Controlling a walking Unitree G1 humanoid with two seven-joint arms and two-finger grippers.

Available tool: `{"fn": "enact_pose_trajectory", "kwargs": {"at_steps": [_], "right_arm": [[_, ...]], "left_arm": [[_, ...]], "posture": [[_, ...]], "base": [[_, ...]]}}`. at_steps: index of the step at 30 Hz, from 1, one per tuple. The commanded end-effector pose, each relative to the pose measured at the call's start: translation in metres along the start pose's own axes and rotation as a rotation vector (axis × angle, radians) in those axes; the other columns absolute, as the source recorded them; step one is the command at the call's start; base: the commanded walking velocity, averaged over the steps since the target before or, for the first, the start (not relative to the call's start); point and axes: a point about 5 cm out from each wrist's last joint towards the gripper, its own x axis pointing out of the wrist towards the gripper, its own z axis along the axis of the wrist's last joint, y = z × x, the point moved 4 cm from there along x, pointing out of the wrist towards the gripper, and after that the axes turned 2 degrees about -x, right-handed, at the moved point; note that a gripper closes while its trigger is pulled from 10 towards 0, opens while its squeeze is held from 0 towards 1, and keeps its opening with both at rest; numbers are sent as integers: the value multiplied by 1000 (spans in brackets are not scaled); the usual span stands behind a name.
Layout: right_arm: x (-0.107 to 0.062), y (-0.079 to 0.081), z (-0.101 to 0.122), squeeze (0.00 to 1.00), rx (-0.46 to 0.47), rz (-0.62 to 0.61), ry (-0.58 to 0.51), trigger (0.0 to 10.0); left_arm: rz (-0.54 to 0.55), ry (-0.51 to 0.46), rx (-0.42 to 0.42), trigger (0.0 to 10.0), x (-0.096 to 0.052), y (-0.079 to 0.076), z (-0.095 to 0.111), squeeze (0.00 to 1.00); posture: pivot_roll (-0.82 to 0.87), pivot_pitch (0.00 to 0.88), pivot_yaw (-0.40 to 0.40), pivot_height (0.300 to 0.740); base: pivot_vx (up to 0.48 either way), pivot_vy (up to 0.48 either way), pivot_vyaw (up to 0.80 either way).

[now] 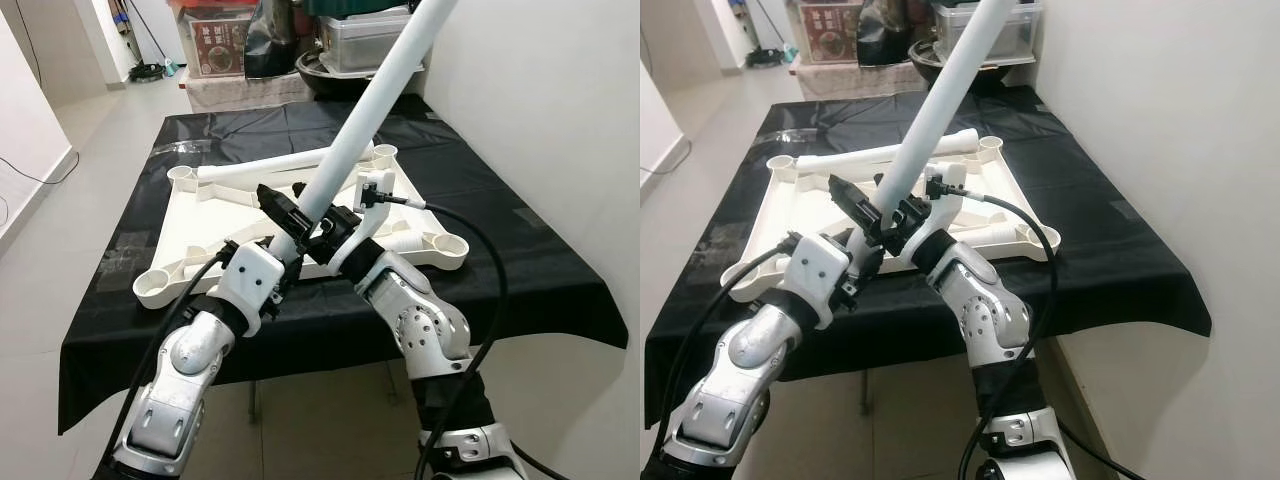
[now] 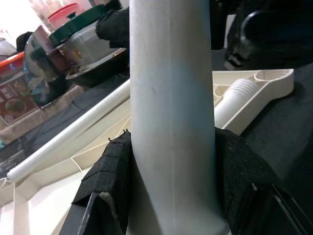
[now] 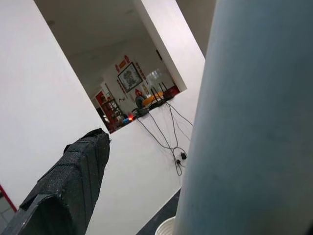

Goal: Building children table

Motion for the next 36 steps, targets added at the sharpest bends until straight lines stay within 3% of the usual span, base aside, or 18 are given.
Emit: {"fn": "enact_pose_trajectory", "kwargs": {"at_steps": [1, 19, 31, 36], "right_arm": [[3, 7, -10, 0, 10, 34, 24, 10000], [1, 4, -19, 0, 57, 38, 76, 10000], [-4, 1, -23, 0, 73, 59, 121, 10000], [-5, 1, -25, 0, 87, 61, 127, 10000]], "left_arm": [[-24, 19, -1, 10000, -2, -7, -3, 0], [-96, 38, -6, 10000, -11, -27, -7, 0], [-165, 68, 41, 10000, -26, -31, -14, 0], [-166, 66, 47, 10000, -25, -32, -13, 0]], "posture": [[-25, 57, 11, 740], [-22, 61, 9, 740], [-23, 67, 8, 740], [-23, 67, 8, 740]], "base": [[0, 0, 0], [0, 0, 0], [0, 0, 0], [0, 0, 0]]}}
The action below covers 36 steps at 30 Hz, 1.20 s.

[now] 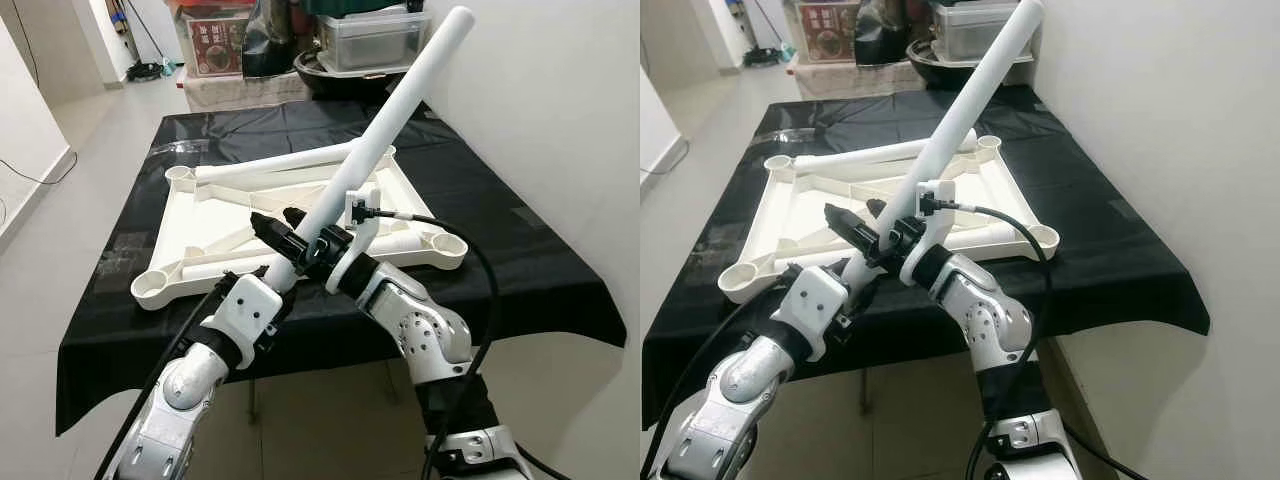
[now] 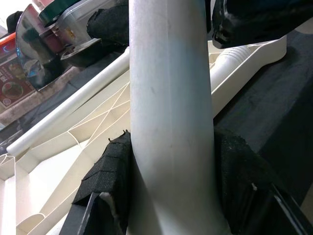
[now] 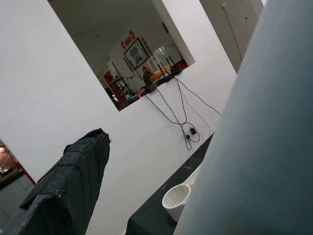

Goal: Building children table

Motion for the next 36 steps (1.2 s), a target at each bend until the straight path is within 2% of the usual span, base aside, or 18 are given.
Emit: {"fn": "enact_pose_trajectory", "kwargs": {"at_steps": [1, 2, 12, 13, 25, 36], "right_arm": [[3, 6, -5, 0, 32, 37, 19, 10000], [3, 7, -6, 0, 35, 46, 22, 4902], [3, 8, -7, 0, 37, 49, 22, 4902], [3, 9, -7, 0, 41, 52, 21, 0], [4, 8, -4, 0, 41, 41, 2, 0], [7, 8, -2, 0, 28, 30, -14, 0]], "left_arm": [[-67, -23, 22, 10000, 0, -13, 5, 0], [-67, -24, 24, 10000, 1, -13, 5, 0], [-67, -25, 26, 10000, 1, -13, 5, 0], [-65, -25, 24, 10000, 1, -12, 6, 0], [-47, -14, 22, 10000, 1, -9, 3, 0], [-41, -7, -49, 10000, 3, -10, 3, 0]], "posture": [[-23, 67, 8, 740], [-23, 67, 8, 740], [-23, 67, 8, 740], [-23, 67, 8, 740], [-26, 50, 13, 740], [-25, 34, 11, 740]], "base": [[0, 0, 0], [0, 0, 0], [0, 0, 0], [0, 0, 0], [0, 0, 0], [0, 0, 0]]}}
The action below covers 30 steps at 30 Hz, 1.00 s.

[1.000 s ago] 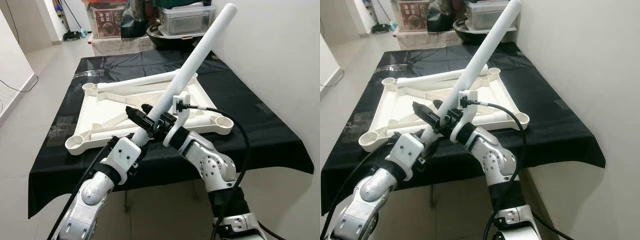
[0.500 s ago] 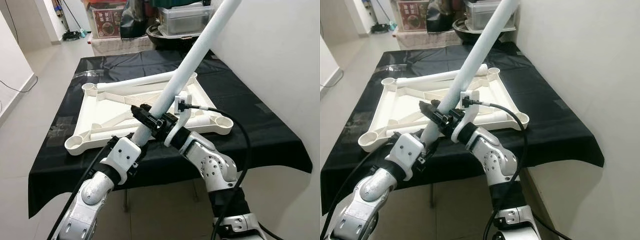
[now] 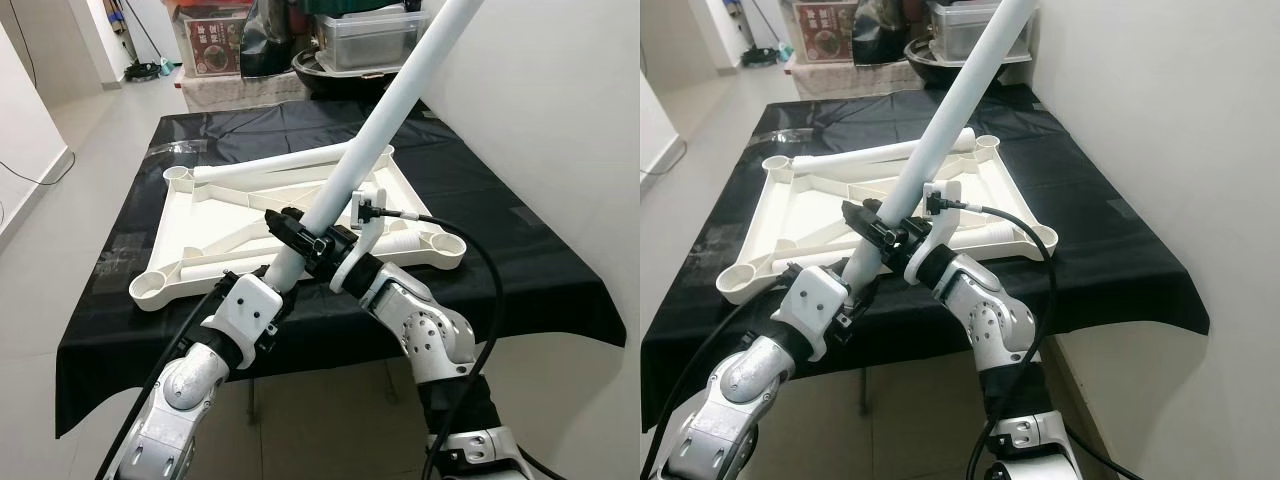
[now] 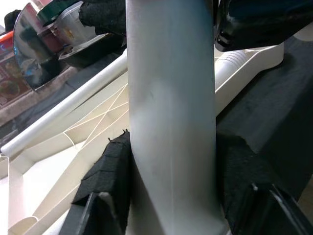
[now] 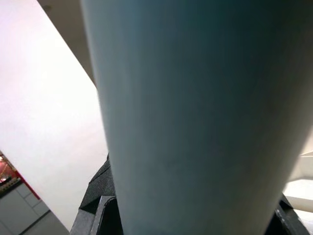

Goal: Building children table

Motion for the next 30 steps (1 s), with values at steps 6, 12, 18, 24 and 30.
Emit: {"fn": "enact_pose_trajectory", "kwargs": {"at_steps": [6, 12, 18, 24, 30], "right_arm": [[9, 12, -4, 0, 10, 42, 5, 0], [10, 12, -4, 0, 9, 41, -2, 0], [10, 8, -1, 0, -5, 19, -16, 0], [10, 1, 3, 0, -23, -10, -32, 0], [8, -17, 13, 0, -70, -97, -63, 0]], "left_arm": [[-20, 9, -94, 10000, 0, -6, -3, 1000], [-51, 44, -9, 10000, -2, -9, -9, 0], [-33, 53, -21, 10000, -3, -1, -10, 0], [10, 72, -34, 10000, -7, 12, -13, 0], [32, 96, -25, 10000, -14, 18, -18, 0]], "posture": [[-25, 27, 12, 740], [-23, 16, 12, 740], [-23, 18, 13, 740], [-19, 16, 14, 740], [-18, 17, 15, 740]], "base": [[0, 0, 0], [0, 0, 0], [0, 0, 0], [0, 0, 0], [0, 0, 0]]}}
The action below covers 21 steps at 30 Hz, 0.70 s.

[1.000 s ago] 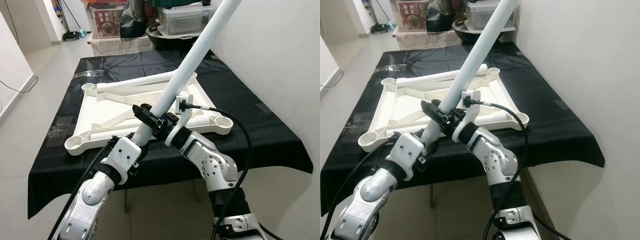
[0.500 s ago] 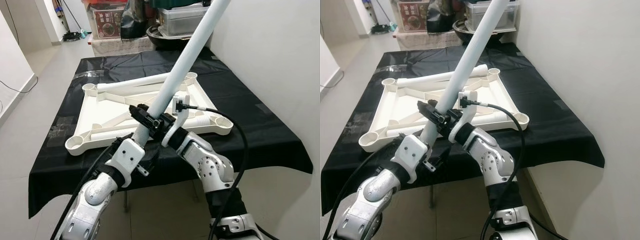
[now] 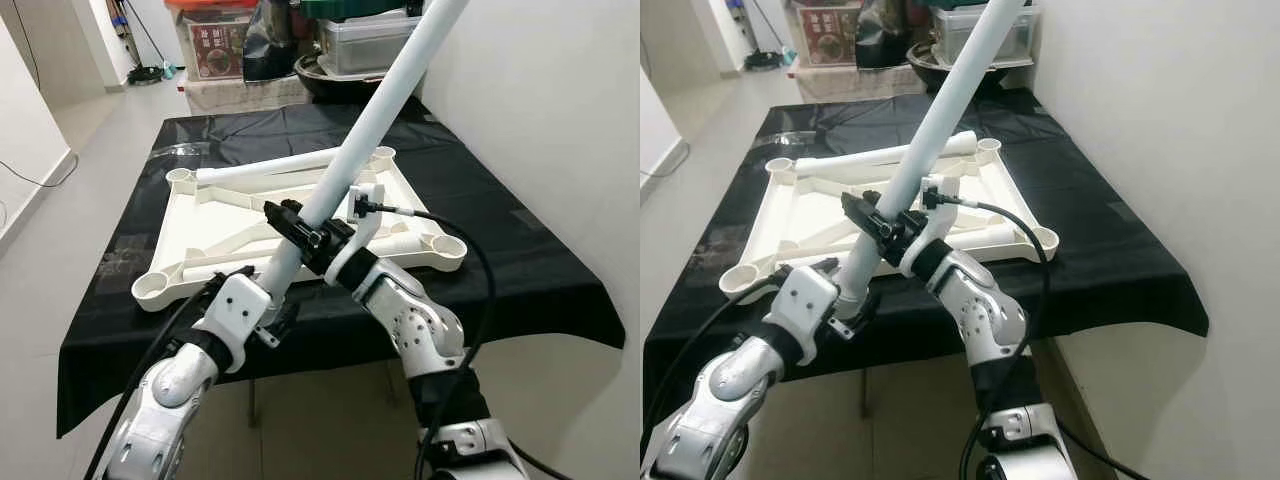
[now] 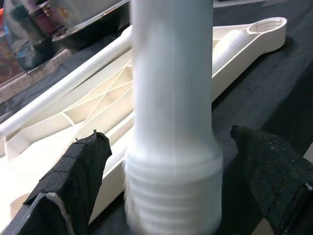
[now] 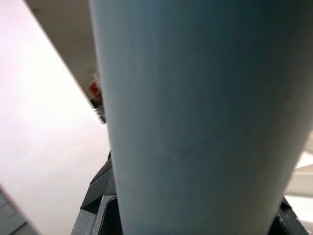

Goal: Building children table

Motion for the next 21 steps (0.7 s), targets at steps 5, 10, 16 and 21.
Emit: {"fn": "enact_pose_trajectory", "kwargs": {"at_steps": [5, 10, 16, 21], "right_arm": [[0, -26, 22, 0, -83, -126, -72, 0], [-10, -56, 46, 0, -182, -343, -163, 0], [-23, -67, 65, 0, -411, -500, -191, 10000], [-24, -54, 64, 0, -464, -455, -205, 10000]], "left_arm": [[68, 57, 26, 10000, -9, 13, -13, 0], [85, 70, -14, 10000, -13, 10, -18, 0], [146, 34, -155, 10000, -15, 0, -12, 0], [199, 12, -233, 10000, -16, -2, -7, 0]], "posture": [[-14, 13, 14, 740], [-15, 12, 16, 740], [-15, 4, 12, 740], [-16, 1, 13, 740]], "base": [[0, 0, 0], [0, 0, 0], [0, 0, 0], [0, 0, 0]]}}
